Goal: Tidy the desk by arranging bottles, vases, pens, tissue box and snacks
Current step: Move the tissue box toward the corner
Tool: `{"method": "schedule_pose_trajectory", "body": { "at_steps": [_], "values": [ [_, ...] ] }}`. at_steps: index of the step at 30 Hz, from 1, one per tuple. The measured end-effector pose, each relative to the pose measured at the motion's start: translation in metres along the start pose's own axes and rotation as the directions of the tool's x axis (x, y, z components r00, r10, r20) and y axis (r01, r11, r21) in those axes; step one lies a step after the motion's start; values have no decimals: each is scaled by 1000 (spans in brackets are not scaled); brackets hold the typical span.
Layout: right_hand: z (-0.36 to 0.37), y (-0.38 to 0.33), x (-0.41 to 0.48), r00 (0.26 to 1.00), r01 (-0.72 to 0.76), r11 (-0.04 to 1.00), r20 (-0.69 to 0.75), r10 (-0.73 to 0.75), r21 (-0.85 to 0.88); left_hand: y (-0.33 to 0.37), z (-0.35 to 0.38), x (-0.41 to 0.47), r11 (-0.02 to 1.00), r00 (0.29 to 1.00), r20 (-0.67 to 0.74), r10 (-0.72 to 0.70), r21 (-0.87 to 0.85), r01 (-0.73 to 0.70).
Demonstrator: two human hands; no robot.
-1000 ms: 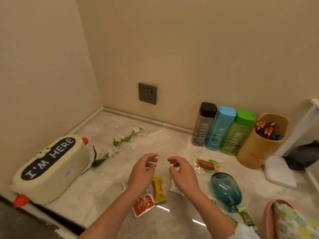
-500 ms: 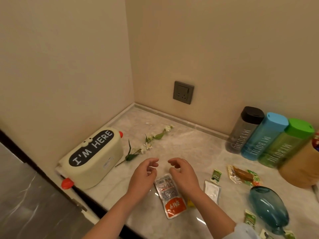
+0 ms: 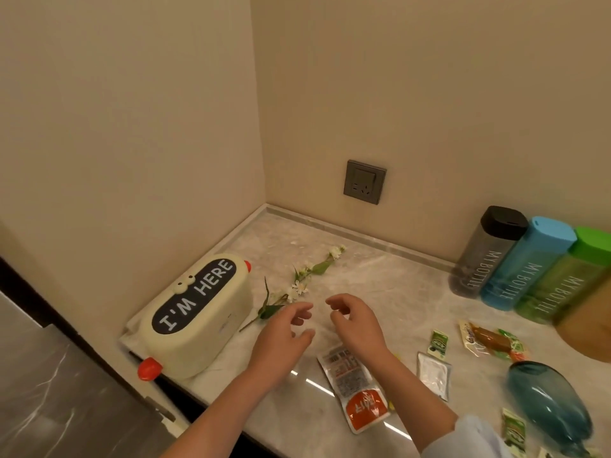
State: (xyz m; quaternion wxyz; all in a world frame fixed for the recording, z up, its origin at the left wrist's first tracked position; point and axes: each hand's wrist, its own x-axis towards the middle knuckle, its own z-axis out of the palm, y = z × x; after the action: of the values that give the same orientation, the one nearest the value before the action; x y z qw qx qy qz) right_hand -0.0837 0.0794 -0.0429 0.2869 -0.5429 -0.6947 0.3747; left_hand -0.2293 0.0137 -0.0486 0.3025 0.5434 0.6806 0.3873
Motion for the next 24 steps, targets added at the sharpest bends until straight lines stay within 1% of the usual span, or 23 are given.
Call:
{"method": "schedule_pose_trajectory", "body": {
  "at_steps": [4,8,9,11,13,15,17,20,24],
  "values": [
    [20,-36,18,997,78,996,1,-78,45,5,-37,8,996,988,-147,37,-72,-48],
    [46,-81,32,983,170,983,62,-174,75,9,-84,6,990,957,-285,50,-112,-85],
    [50,-88,34,980,185,980,64,-190,74,11,-91,6,989,953,-300,51,-115,-90],
    [58,-103,37,974,213,974,69,-218,72,11,-108,4,992,934,-348,74,-72,-106],
    [69,-116,41,965,242,969,87,-246,54,6,-126,4,993,903,-413,120,60,-104],
    [79,-127,46,956,266,964,122,-266,15,-2,-142,5,969,901,-419,115,245,-10],
    [89,-133,51,950,278,960,163,-268,-39,-13,-154,7,921,925,-379,19,366,131],
    [99,-137,55,939,286,952,231,-255,-113,-23,-160,9,873,938,-317,-143,406,270],
    [102,-136,57,937,267,951,271,-219,-155,-25,-163,16,831,915,-310,-259,411,375]
  ]
}}
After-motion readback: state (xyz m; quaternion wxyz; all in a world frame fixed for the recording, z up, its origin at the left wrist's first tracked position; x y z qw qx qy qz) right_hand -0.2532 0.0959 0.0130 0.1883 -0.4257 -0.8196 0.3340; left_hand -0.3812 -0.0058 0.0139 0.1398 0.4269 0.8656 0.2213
